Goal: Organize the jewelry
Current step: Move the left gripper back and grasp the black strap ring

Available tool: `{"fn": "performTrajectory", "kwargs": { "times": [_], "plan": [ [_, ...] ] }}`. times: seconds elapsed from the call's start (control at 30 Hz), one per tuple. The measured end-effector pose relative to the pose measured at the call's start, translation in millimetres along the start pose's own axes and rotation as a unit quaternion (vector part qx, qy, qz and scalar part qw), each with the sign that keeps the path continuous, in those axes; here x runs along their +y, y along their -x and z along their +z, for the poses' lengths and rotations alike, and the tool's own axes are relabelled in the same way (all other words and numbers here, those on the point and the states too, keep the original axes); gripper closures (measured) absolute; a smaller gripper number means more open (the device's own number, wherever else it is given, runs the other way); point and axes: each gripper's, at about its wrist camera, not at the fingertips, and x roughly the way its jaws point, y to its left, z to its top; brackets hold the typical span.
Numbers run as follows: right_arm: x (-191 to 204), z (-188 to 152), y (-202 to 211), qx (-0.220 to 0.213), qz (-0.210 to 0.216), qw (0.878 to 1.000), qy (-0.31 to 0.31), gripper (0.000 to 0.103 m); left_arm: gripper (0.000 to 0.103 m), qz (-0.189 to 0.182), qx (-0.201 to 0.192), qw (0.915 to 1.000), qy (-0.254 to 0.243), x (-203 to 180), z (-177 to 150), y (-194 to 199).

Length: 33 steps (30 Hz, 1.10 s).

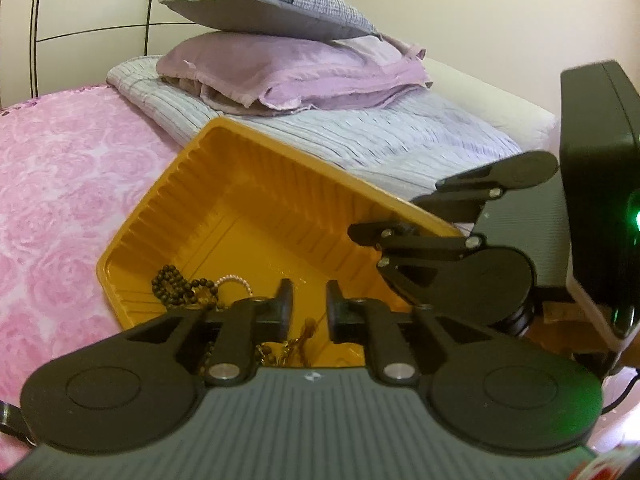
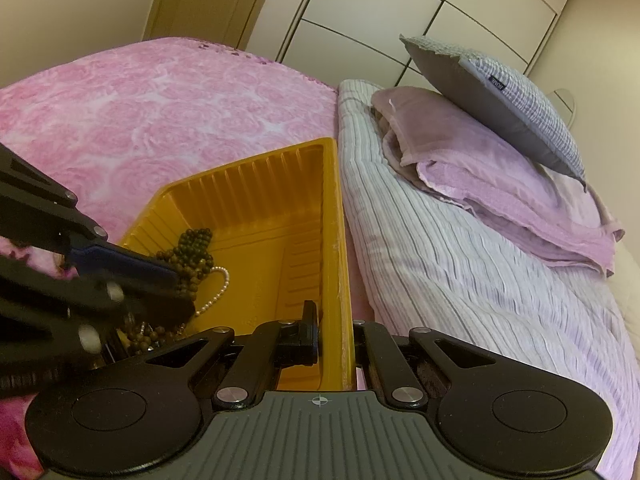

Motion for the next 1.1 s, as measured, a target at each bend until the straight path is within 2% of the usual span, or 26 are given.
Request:
{"fn": "performTrajectory", "kwargs": {
  "times": [0.3, 0.57, 0.8, 0.97, 1.1],
  "plan": [
    [-0.2, -0.6, -1.0, 0.001, -0.001, 1.000, 0.003, 0.099, 0.089, 0.005, 0.000, 1.0000, 0.001, 1.8, -6.2, 3.5],
    [-0.2, -1.8, -2.0, 0.003, -0.003, 1.000, 0.005, 0.099, 0.085, 0.032, -0.019, 0.9993, 0.009, 13.7, -21.4, 25.1],
    [0.4, -4.6, -2.4, 0.004, -0.005, 1.000, 0.002, 0.100, 0.079, 0.098, -0.017, 0.9942, 0.041, 49.0, -61.7, 55.8],
    [-0.5, -6.6, -2.3, 0.008, -0.007, 1.000, 0.000, 0.100, 0.073, 0.170, -0.014, 0.9827, 0.072, 87.4, -94.3, 81.0],
    [-2.6, -7.9, -2.4, 0.010, -0.005, 1.000, -0.004, 0.100, 0.067, 0.212, -0.007, 0.9725, 0.096, 116.4, -113.0, 96.4]
  ]
}}
